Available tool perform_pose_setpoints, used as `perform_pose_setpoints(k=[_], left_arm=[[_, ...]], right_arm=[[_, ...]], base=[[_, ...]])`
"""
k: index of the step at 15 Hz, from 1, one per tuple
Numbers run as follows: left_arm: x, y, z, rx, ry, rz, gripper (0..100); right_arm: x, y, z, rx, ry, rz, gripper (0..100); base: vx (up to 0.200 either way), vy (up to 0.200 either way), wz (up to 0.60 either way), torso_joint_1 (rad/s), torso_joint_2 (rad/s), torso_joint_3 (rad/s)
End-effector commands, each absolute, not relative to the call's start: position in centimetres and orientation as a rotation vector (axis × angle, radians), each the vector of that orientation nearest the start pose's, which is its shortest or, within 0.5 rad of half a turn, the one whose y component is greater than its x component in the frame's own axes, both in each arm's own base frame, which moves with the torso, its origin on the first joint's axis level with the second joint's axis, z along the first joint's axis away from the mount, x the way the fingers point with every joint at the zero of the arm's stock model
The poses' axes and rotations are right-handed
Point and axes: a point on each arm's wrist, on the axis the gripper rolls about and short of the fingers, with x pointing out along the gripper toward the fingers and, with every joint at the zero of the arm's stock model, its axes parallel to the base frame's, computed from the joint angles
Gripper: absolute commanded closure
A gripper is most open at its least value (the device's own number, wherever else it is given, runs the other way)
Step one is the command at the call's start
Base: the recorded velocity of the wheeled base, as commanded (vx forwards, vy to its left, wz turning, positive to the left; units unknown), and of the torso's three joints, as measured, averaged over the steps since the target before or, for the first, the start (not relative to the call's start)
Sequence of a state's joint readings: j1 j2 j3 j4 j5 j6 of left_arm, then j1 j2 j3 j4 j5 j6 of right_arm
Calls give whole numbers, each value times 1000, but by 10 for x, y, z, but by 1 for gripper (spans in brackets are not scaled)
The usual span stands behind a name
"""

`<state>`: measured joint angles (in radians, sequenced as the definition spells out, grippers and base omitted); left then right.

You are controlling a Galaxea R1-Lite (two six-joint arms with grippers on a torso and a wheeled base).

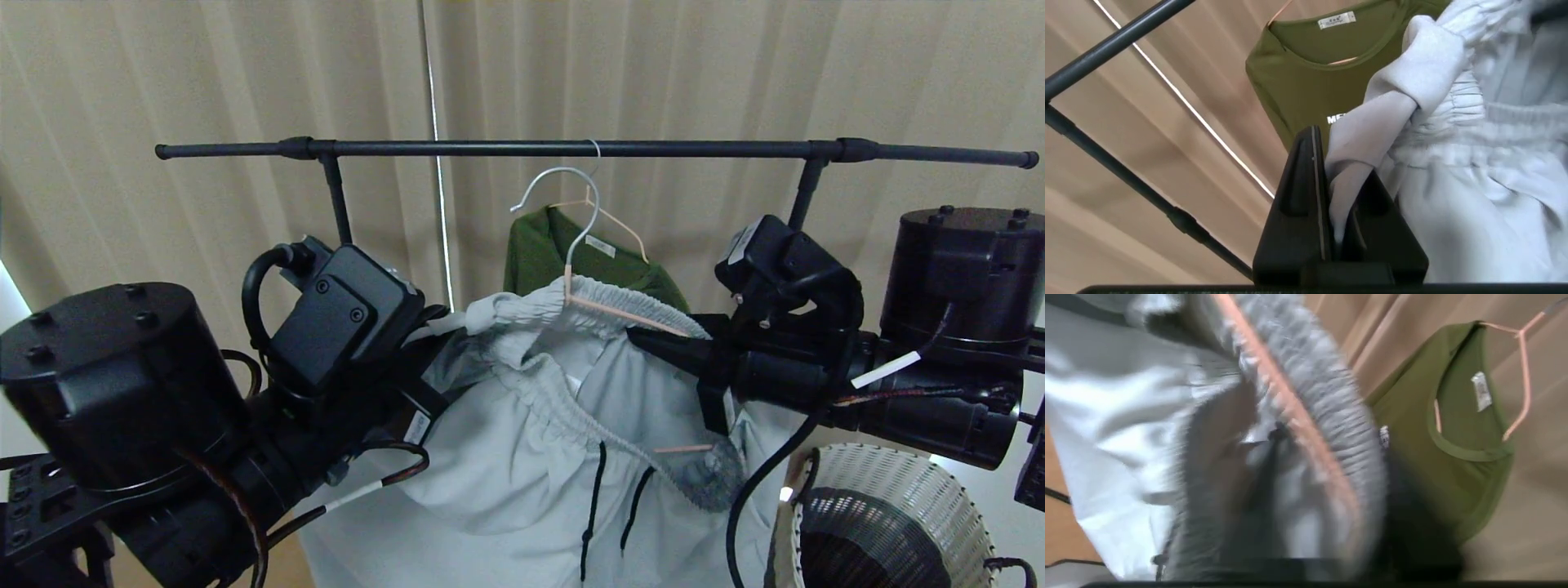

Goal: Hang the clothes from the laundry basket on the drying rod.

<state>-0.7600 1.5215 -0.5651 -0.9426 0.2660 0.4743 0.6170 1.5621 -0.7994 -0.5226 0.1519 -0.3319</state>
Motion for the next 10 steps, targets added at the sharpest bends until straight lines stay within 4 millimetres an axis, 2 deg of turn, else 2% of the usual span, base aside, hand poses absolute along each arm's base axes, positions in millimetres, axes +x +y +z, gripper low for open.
perform_pose_setpoints(k=[1, 6, 7, 10], left_arm=[[185, -168, 200, 467, -109, -488, 100], [184, -167, 196, 473, -95, -488, 100], [184, -167, 196, 474, -92, -489, 0], [182, -165, 194, 474, -85, -495, 0]], right_arm=[[222, 161, 211, -367, 105, 796, 100], [221, 160, 211, -370, 103, 779, 100], [221, 159, 211, -376, 101, 779, 100], [219, 153, 215, -420, 65, 766, 100]], base=[[0, 0, 0, 0, 0, 0], [0, 0, 0, 0, 0, 0], [0, 0, 0, 0, 0, 0], [0, 0, 0, 0, 0, 0]])
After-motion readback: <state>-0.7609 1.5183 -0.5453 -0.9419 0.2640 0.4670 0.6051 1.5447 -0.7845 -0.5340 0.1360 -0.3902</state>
